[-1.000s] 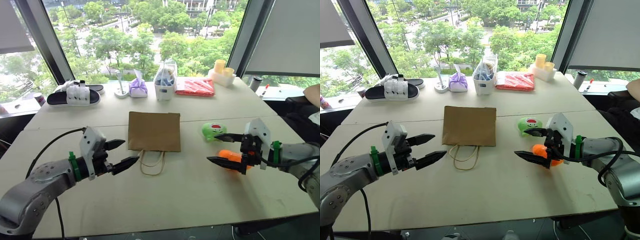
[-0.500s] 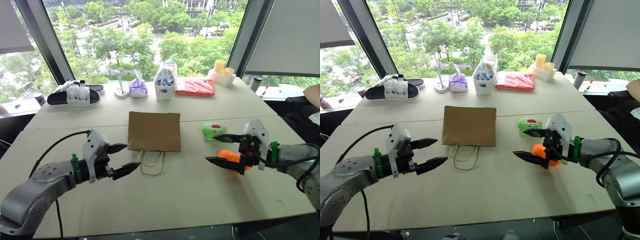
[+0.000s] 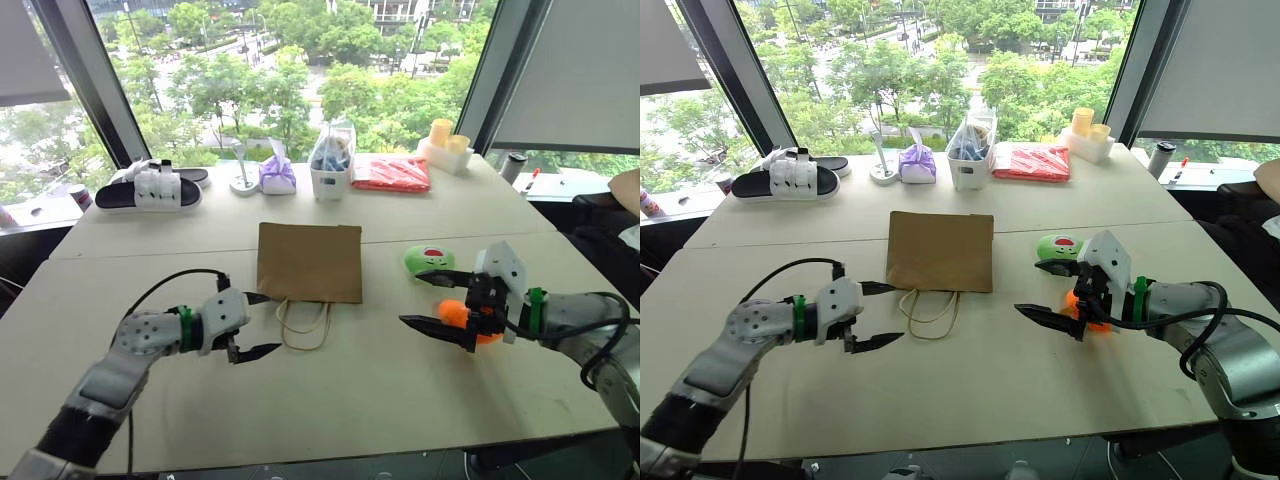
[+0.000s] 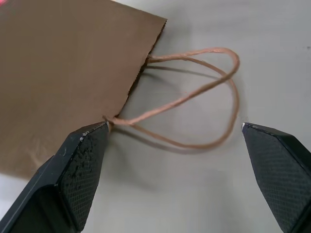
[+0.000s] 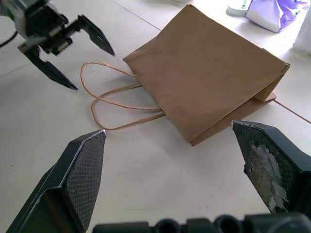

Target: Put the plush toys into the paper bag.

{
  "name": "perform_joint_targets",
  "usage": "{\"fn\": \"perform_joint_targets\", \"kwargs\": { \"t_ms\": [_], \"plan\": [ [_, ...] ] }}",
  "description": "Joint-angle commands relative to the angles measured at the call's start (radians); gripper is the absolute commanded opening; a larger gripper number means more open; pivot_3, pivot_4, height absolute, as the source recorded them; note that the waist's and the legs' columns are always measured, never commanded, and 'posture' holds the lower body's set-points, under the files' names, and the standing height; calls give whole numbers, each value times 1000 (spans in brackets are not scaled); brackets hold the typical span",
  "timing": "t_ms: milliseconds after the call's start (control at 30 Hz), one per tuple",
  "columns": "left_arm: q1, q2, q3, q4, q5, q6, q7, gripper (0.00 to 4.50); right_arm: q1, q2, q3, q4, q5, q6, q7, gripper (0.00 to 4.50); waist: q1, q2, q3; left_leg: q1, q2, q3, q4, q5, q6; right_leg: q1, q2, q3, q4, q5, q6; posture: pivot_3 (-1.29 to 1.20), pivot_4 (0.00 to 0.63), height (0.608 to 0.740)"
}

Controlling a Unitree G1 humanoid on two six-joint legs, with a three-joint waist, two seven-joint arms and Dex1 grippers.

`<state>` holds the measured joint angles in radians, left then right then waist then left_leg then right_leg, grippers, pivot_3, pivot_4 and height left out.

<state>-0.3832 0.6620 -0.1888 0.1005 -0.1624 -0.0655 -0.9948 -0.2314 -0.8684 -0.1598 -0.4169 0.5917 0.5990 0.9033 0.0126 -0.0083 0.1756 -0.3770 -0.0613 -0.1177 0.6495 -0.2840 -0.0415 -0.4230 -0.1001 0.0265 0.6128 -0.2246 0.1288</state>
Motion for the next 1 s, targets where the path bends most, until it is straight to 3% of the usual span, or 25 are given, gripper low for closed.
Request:
{"fn": "perform_joint_targets", "kwargs": {
  "t_ms": [33, 133, 233, 333, 367, 600, 700, 767, 800, 900, 933, 1000],
  "plan": [
    [-87, -59, -12, 96, 26, -98, -11, 4238, 36, 26, -4, -88, 9, 3, -37, 4500, 0, 0, 0, 0, 0, 0, 0, 0, 0, 0, 0, 0, 0, 0, 0, 0, 150, 740],
    [-106, -88, -5, 125, 15, -120, -33, 3260, 73, 55, 7, -131, 7, 8, -73, 4500, -4, 0, 0, 0, 0, 0, 0, 0, 0, -1, 0, 0, 1, 0, 0, 0, 150, 740],
    [-115, -104, 14, 115, -17, -110, -47, 1762, 109, 84, 27, -170, 7, 13, -104, 4500, -6, 0, 0, 0, 0, 0, 0, 0, 0, -1, 0, 0, 1, 0, 0, 0, 150, 740],
    [-149, -126, 43, 62, -80, 3, -37, 285, 140, 126, 72, -206, -20, 25, -172, 4500, -3, 0, 0, 0, 0, 0, 1, 0, 0, -1, 1, 0, 2, 0, 0, 0, 150, 740],
    [-164, -135, 54, 34, -109, 56, -29, 136, 142, 148, 94, -213, -36, 31, -205, 4500, -3, 0, 0, 0, 0, 0, 1, 0, 0, -1, 1, 0, 2, 0, 0, 0, 150, 740],
    [-252, -192, 106, -129, -261, 381, 41, 136, 65, 308, 261, -163, -150, 94, -396, 4500, -10, -1, 0, 0, 0, -1, 3, 0, 0, 0, 1, 0, 3, 0, 0, 0, 150, 740],
    [-254, -190, 106, -186, -297, 470, 45, 0, 16, 392, 346, -99, -216, 80, -448, 3309, -24, -1, 0, 2, 0, -1, 1, 0, 0, 0, 2, 0, 4, 0, 0, 0, 150, 740],
    [-252, -188, 104, -220, -315, 520, 50, 0, -22, 452, 384, -45, -252, 70, -479, 2179, -31, -1, 0, 2, 0, -1, 1, 0, 0, -1, 3, 0, 5, 0, 0, 0, 150, 740],
    [-249, -187, 103, -236, -322, 539, 52, 0, -41, 479, 401, -16, -272, 57, -489, 1865, -32, -1, 0, 2, 1, -1, 0, 0, 0, -2, 3, 0, 5, 0, 0, 0, 150, 740],
    [-244, -190, 110, -281, -345, 593, 70, 0, -106, 544, 437, 83, -335, 25, -520, 369, -30, -1, 0, 2, 1, -1, 0, 0, 0, -2, 3, 0, 6, 0, 0, 0, 150, 740],
    [-245, -198, 120, -302, -365, 623, 86, 0, -138, 571, 452, 133, -356, 18, -529, 104, -30, -1, 0, 2, 1, -1, 0, 0, 0, -2, 3, 0, 6, 0, 0, 0, 150, 740],
    [-249, -213, 141, -340, -408, 680, 125, 0, -195, 619, 474, 230, -396, -12, -545, 104, -30, -1, 0, 2, 1, -1, 1, 0, 0, -2, 3, 0, 6, 0, 0, 0, 150, 740]
  ]
}}
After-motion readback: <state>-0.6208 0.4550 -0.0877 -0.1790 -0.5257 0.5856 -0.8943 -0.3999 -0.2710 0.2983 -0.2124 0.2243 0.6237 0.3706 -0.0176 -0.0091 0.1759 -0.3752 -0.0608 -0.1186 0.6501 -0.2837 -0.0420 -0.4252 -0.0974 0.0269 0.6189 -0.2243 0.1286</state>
